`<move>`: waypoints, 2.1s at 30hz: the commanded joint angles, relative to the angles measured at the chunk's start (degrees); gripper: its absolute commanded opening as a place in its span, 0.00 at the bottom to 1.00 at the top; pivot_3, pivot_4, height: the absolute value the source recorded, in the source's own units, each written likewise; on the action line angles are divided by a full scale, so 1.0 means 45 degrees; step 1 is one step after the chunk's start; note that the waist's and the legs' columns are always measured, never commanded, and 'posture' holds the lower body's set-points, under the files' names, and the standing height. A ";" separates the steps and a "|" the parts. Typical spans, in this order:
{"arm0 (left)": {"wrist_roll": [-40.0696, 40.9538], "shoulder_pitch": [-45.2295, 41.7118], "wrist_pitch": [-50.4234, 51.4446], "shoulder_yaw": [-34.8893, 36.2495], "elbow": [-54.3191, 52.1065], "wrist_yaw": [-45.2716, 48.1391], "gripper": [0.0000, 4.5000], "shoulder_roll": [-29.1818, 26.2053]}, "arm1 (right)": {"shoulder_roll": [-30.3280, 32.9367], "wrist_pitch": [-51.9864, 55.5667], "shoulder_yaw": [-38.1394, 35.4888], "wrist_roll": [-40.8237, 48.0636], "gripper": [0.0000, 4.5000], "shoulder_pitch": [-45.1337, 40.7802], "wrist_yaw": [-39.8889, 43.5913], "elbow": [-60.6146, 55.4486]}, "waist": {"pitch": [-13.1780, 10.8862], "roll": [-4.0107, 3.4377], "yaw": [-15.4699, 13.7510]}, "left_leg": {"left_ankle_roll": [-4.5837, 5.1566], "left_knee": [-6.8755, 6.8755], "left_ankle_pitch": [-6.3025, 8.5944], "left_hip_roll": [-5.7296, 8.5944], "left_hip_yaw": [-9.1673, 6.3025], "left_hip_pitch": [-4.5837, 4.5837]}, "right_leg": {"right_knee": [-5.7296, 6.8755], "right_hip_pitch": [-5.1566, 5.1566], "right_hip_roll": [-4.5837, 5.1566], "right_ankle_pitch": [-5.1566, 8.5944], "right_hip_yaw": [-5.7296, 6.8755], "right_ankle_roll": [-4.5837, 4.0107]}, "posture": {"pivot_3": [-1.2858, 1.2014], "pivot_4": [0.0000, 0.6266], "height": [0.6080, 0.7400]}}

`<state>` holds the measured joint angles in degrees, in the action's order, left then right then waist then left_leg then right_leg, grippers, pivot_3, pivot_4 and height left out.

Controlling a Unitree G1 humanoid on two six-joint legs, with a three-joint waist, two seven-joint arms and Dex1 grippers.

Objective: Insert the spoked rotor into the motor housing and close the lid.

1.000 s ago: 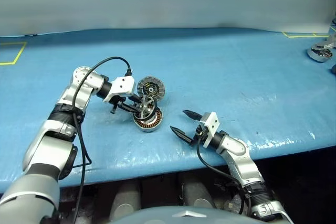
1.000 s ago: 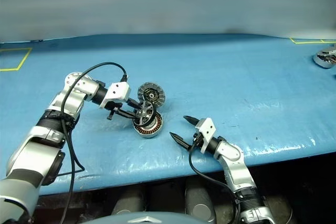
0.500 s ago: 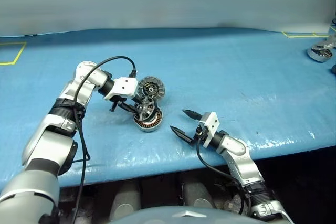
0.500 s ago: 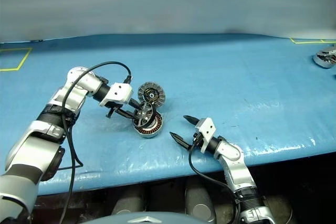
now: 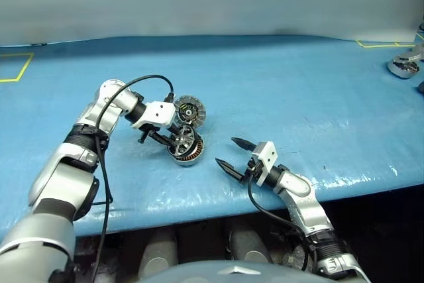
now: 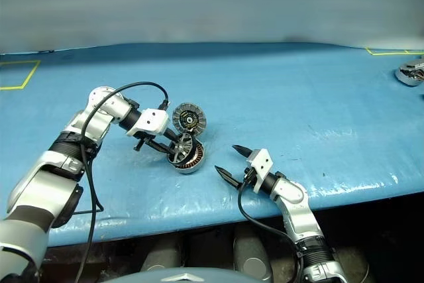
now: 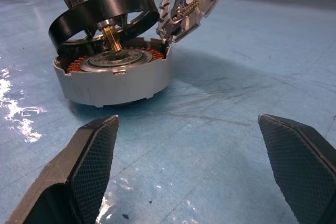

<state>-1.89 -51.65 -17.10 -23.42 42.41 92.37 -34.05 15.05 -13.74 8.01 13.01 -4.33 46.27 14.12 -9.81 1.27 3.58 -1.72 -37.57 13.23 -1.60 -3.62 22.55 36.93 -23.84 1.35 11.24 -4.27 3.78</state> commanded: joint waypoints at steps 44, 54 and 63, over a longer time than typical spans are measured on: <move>0.1719 0.5127 0.3624 0.1903 -0.5856 -0.4952 0.06 0.1174 | -0.0053 0.0579 -0.0024 -0.0108 0.00 -0.0407 0.0131 0.0064 | -0.0006 -0.0011 -0.0029 | 0.0000 0.0015 0.0000 -0.0001 -0.0001 -0.0009 | -0.0003 -0.0001 0.0001 0.0001 0.0002 -0.0003 | 0.52 0.24 1.00; 0.0326 0.4574 0.3651 0.0819 -0.5078 -0.4630 0.00 0.0550 | -0.0129 0.0332 -0.0006 -0.0425 0.00 -0.0352 -0.0264 0.0125 | 0.0009 -0.0033 0.0005 | 0.0000 0.0014 0.0000 -0.0001 0.0006 -0.0036 | -0.0005 0.0019 0.0001 0.0003 -0.0003 -0.0004 | 0.52 0.24 1.00; 0.2036 0.4895 0.3954 0.2243 -0.5935 -0.5132 0.00 0.1025 | -0.0348 0.0332 -0.0257 -0.0024 0.00 -0.0404 -0.0431 -0.0042 | 0.0013 -0.0044 0.0033 | 0.0001 0.0015 0.0000 -0.0002 0.0008 -0.0028 | -0.0001 0.0007 0.0001 0.0003 -0.0006 -0.0004 | 0.52 0.24 1.00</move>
<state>5.33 -29.51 0.19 -15.86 18.57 69.94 -29.30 13.94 -11.37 8.14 11.44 -5.70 44.41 15.47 -9.75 1.07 3.73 -1.72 -37.51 13.23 -1.62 -3.60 22.49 36.93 -23.85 1.35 11.26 -4.28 3.76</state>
